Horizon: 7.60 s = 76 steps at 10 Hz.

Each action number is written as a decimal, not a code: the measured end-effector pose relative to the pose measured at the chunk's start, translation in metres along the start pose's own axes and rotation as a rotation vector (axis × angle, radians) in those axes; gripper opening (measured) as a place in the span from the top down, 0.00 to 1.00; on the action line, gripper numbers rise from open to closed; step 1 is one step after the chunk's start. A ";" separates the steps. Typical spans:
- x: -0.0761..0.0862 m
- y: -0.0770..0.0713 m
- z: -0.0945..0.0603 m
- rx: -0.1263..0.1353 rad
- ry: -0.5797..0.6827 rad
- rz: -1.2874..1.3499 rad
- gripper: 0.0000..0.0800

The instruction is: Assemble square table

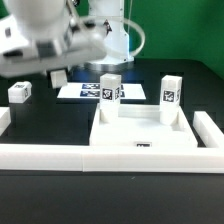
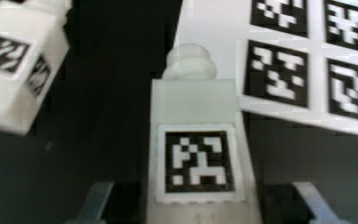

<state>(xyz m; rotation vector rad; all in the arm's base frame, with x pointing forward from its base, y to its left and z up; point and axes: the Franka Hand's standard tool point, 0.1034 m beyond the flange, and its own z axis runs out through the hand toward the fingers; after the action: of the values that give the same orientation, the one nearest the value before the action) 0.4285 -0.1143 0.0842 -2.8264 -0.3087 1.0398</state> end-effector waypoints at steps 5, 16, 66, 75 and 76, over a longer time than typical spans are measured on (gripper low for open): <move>-0.009 -0.015 -0.107 -0.065 0.351 -0.002 0.64; 0.077 -0.120 -0.175 -0.108 1.061 0.191 0.64; 0.188 -0.183 -0.110 -0.138 1.316 0.218 0.63; 0.197 -0.194 -0.114 -0.071 1.293 0.328 0.63; 0.199 -0.194 -0.116 -0.078 1.320 0.330 0.63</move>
Offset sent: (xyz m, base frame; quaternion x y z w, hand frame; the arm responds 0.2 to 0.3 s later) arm 0.0162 0.0218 0.0757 -0.0286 0.2177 0.0092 0.9755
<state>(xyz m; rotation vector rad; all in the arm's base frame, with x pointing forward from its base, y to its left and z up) 0.6226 0.1161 0.0815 -2.9486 0.2657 -0.9219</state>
